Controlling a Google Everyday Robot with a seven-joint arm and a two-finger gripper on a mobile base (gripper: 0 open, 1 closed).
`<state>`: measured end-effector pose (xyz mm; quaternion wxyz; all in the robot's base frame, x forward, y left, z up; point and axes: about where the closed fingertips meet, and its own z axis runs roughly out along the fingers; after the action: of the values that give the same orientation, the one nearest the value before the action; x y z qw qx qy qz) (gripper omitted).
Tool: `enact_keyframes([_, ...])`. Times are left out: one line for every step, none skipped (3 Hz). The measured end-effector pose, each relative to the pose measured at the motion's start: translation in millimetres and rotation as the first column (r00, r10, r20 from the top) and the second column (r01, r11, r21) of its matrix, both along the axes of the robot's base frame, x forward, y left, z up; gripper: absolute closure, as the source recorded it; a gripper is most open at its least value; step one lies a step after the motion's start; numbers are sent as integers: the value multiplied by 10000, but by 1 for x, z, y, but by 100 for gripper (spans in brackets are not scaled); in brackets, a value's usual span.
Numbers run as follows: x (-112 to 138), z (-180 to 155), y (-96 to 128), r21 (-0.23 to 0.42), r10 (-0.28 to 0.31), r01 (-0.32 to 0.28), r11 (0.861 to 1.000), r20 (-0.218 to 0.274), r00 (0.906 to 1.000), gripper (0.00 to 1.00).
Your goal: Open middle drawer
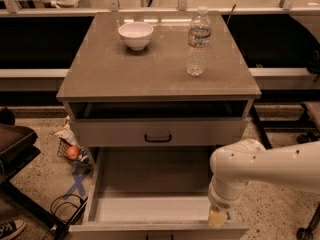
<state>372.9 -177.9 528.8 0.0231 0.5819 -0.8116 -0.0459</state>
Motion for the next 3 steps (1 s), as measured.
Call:
enact_keyframes([37, 12, -16, 374, -181, 150, 9992, 838, 9963, 78])
enact_keyframes([56, -2, -31, 985, 54, -167, 9950, 1143, 9934, 99])
enact_keyframes([70, -31, -40, 1764, 250, -492, 9831, 1369, 9903, 100])
